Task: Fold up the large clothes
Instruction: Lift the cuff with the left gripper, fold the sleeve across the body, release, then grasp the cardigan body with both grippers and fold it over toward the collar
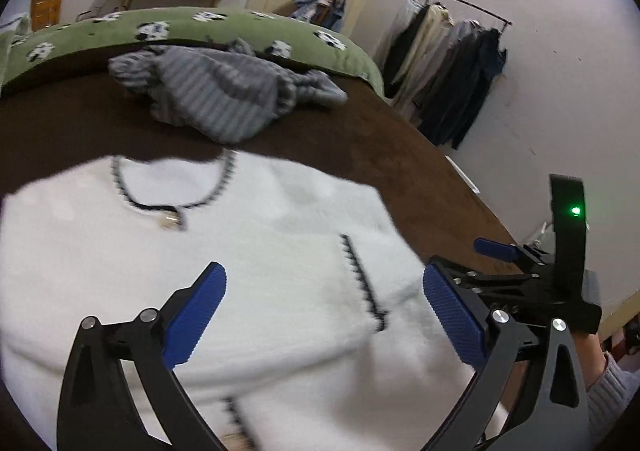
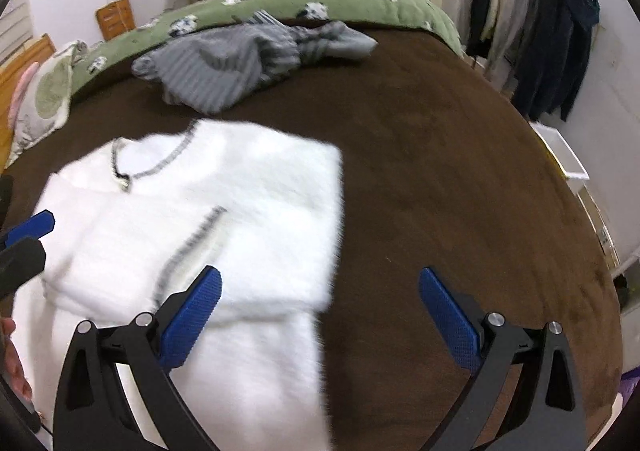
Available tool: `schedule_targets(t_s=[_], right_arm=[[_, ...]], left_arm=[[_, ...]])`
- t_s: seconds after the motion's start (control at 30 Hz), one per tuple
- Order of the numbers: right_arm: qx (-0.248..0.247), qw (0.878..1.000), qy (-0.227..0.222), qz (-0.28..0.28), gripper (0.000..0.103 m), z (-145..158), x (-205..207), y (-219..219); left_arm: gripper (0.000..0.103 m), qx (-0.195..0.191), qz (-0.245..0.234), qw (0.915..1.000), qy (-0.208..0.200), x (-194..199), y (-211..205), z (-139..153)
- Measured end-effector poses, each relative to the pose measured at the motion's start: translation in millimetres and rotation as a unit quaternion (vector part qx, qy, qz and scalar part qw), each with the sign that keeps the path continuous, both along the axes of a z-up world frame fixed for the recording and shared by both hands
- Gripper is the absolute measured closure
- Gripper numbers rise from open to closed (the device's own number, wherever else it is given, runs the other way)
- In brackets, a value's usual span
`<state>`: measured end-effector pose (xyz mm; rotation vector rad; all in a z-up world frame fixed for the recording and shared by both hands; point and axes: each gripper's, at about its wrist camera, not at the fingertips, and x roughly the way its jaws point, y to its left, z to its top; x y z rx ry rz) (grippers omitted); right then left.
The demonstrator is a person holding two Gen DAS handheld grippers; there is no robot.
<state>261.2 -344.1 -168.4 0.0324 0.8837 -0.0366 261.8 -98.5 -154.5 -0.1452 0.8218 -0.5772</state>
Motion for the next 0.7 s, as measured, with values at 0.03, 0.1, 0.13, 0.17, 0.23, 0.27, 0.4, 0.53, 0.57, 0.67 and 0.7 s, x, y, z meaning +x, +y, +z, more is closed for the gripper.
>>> schedule_targets(t_s=[0.03, 0.1, 0.13, 0.17, 0.23, 0.27, 0.4, 0.53, 0.57, 0.67, 0.7], right_arm=[[0.003, 1.000, -0.008, 0.006, 0.006, 7, 1, 7], [0.013, 1.000, -0.018, 0.021, 0.006, 17, 4, 22], [0.017, 0.999, -0.021, 0.029, 0.006, 21, 6, 30], [0.019, 0.999, -0.022, 0.035, 0.006, 24, 8, 38], [0.016, 0.999, -0.024, 0.045, 0.006, 27, 14, 57], [0.012, 0.998, -0.024, 0.049, 0.006, 27, 17, 65], [-0.014, 0.997, -0.005, 0.076, 0.006, 9, 30, 102], [-0.035, 0.995, 0.012, 0.097, 0.006, -23, 39, 131], [-0.030, 0.994, 0.026, 0.101, 0.006, -35, 43, 136], [-0.027, 0.994, 0.052, 0.095, 0.006, -62, 52, 141], [-0.024, 0.994, 0.054, 0.092, 0.006, -67, 53, 140]], left_arm=[[0.007, 0.007, 0.007, 0.9999, 0.003, 3, 10, 3], [0.007, 0.022, 0.024, 0.9995, 0.005, 9, 30, 6], [0.007, 0.026, 0.031, 0.9992, 0.006, 13, 39, 7], [0.007, 0.031, 0.037, 0.9988, 0.007, 16, 48, 6], [0.007, 0.051, 0.049, 0.9974, 0.014, 26, 65, 1], [0.007, 0.062, 0.055, 0.9964, 0.018, 30, 73, -2], [0.007, 0.077, 0.084, 0.9926, 0.043, 46, 110, -23], [0.007, 0.079, 0.112, 0.9872, 0.080, 56, 142, -56], [0.007, 0.080, 0.115, 0.9864, 0.086, 57, 147, -62], [0.007, 0.077, 0.112, 0.9855, 0.102, 57, 162, -86], [0.007, 0.085, 0.105, 0.9856, 0.101, 56, 163, -92]])
